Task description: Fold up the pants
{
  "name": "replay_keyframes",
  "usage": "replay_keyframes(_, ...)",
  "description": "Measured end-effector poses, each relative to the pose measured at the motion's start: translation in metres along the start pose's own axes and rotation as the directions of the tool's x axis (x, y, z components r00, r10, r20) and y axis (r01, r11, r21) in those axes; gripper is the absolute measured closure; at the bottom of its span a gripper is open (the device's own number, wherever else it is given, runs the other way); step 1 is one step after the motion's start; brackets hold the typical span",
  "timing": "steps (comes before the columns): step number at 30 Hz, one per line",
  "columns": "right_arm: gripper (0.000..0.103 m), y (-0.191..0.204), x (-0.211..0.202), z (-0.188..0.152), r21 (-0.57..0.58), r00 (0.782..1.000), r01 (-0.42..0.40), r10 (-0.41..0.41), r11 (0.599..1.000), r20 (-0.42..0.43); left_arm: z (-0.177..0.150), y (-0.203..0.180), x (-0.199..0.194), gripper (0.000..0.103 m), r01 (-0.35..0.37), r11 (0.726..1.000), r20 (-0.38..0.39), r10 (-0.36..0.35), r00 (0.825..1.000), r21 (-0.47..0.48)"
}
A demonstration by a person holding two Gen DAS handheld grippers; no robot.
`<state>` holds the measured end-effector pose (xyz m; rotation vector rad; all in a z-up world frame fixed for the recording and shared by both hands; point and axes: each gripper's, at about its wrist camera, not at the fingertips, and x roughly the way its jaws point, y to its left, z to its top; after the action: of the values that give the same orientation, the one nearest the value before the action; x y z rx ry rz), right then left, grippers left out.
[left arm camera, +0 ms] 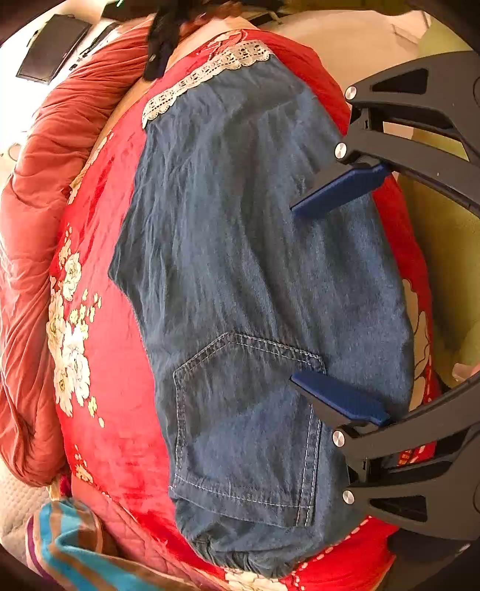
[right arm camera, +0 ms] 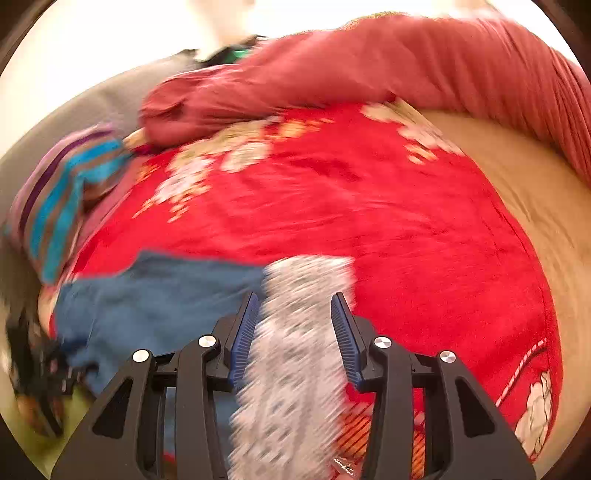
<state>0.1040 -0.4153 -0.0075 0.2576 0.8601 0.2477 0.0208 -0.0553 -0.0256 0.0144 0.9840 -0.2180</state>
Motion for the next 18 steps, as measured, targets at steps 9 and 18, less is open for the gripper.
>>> replay_keyframes(9,0.071,-0.024,0.075,0.008,0.097,0.987,-0.083,0.095,0.992,-0.126,-0.003,-0.006,0.004,0.021,-0.029,0.999,-0.01,0.029,1.0,0.035)
replay_keyframes(18,0.085,-0.009,0.04,0.003,-0.06,1.0,-0.026,0.027,0.998,0.016,-0.003,-0.006,0.004,0.021,-0.032,0.999,-0.014,0.032,0.999,0.037)
